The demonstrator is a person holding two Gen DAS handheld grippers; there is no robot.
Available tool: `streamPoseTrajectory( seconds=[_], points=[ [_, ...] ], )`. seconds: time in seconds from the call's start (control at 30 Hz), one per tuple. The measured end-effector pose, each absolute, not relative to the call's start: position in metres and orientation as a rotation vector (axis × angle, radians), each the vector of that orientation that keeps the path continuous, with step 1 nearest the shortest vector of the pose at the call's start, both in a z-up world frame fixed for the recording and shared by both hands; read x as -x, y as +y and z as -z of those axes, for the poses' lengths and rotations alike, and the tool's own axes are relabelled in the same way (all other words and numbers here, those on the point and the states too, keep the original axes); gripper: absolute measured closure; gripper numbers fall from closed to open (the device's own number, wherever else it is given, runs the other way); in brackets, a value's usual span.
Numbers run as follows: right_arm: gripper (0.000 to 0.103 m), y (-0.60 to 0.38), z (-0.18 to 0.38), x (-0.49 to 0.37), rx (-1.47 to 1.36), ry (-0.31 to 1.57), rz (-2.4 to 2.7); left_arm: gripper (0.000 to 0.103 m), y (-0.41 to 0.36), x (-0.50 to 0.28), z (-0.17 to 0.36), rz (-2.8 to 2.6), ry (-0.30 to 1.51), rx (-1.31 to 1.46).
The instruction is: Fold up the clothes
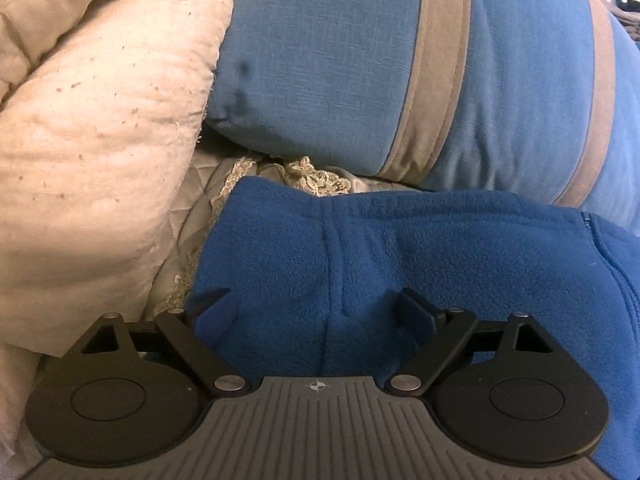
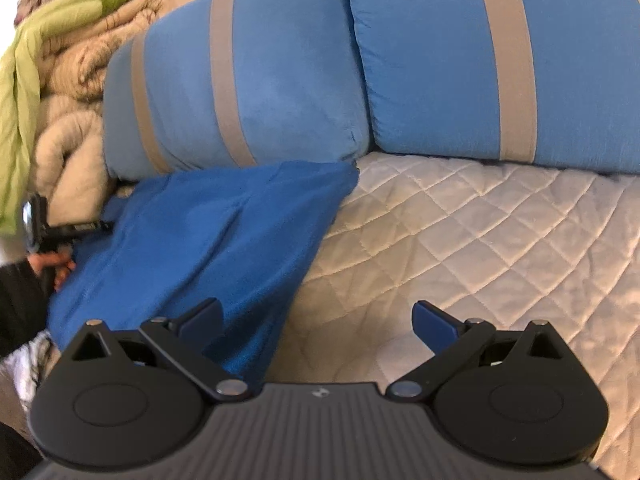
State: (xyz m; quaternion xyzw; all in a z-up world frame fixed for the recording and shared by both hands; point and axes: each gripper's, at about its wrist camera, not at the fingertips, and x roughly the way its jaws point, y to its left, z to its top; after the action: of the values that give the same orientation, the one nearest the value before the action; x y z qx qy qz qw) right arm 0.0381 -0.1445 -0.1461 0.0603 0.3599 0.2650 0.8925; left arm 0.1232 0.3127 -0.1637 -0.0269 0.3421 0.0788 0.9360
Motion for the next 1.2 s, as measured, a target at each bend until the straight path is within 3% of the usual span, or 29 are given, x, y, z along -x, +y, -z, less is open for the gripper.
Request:
streamPoseTrajectory(
  seconds=[0.23,0.57,0.87,1.1,1.2],
  points=[
    [0.000,-0.141,0.145,-0.034,-0.022,0.721,-0.508,0.013,0.302,-0.121,0.162,-0.199,0.675,-0.010],
    [0.000,-0.149,0.141,-0.026,-0.016,0.714,-0.483,0.013,0.240,-0.115,0.146,-0.373,0.704,-0.331],
    [0.000,-0.149,0.142,-0.022,-0.079,0.760,-0.598,0.013,0.177,-0.106,0.116,-0.045,0.616,-0.018],
    [0.000,-0.156,0.147,-0.027,-0.176,0.807,-0.610,0.013,0.135,-0.126,0.168,-0.005,0.617,0.000],
    [0.001,-0.157,0.148,-0.030,-0.216,0.825,-0.641,0.009,0.117,-0.129,0.200,-0.054,0.617,-0.118]
  ],
)
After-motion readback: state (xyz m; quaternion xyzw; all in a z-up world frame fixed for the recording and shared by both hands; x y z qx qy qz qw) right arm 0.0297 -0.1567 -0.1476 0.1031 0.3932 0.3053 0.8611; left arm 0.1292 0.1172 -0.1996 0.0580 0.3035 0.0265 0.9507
